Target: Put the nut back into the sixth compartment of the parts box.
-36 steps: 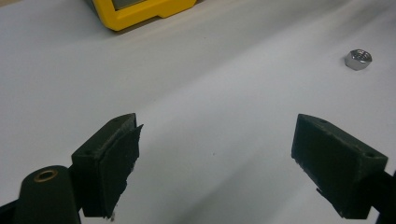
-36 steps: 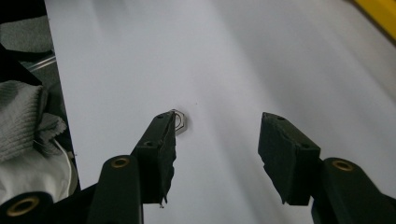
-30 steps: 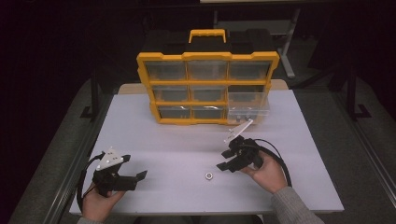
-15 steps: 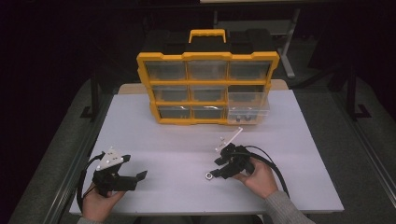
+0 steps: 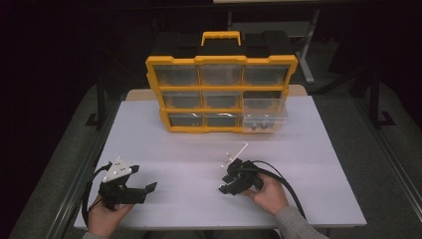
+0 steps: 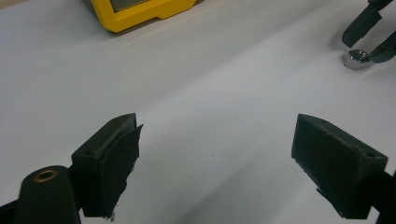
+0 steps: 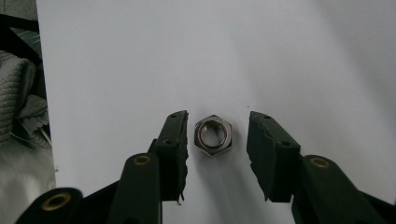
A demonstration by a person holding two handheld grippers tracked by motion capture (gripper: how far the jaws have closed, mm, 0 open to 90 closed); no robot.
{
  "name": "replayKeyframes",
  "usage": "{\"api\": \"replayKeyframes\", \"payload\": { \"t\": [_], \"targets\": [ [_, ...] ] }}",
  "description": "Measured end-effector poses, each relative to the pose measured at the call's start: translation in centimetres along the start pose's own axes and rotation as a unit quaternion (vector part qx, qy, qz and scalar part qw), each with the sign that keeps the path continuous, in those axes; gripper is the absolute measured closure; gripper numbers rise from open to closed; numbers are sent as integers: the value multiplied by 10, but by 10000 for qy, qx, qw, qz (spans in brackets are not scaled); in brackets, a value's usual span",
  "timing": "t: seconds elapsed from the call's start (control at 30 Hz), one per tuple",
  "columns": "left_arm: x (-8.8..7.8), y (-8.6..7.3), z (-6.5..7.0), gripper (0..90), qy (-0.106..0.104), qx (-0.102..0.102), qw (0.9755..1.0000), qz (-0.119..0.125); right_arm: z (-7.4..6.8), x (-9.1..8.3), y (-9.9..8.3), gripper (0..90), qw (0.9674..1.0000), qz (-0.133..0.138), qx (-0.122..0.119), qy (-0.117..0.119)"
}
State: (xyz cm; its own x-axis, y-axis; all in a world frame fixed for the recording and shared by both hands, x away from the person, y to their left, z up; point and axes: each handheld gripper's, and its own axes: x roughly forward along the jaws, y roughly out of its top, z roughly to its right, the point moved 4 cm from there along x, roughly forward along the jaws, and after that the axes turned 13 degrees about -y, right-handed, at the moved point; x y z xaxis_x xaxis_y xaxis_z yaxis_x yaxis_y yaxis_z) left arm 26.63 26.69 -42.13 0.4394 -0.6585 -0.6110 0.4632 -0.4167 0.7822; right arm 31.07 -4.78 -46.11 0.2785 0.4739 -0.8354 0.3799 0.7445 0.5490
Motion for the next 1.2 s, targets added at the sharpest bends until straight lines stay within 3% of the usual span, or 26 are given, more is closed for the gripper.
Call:
{"api": "replayKeyframes", "payload": {
  "t": [0.23, 0.7, 1.03, 1.1, 1.13, 1.2],
  "targets": [
    [0, 0, 0, 147, 2, -2, 10000, 0, -2, 5, 2, 659, 9999, -37, -115, -48],
    [0, 0, 0, 147, -1, 49, 10000, -28, -6, 7, 2, 679, 9995, -126, -245, -151],
    [1, 0, 0, 147, -23, 26, 10000, -10, -1, 0, 4, 690, 9996, -170, -122, 188],
    [1, 0, 0, 147, -26, 23, 10000, -5, -1, -7, 4, 691, 9994, -266, 0, 206],
    [1, 0, 1, 147, -32, -45, 10000, 6, 2, -7, 6, 690, 9996, -100, -158, 221],
    [1, 0, 1, 147, -29, -48, 10000, 24, 4, -12, 7, 690, 9995, -63, -116, 271]
  ]
}}
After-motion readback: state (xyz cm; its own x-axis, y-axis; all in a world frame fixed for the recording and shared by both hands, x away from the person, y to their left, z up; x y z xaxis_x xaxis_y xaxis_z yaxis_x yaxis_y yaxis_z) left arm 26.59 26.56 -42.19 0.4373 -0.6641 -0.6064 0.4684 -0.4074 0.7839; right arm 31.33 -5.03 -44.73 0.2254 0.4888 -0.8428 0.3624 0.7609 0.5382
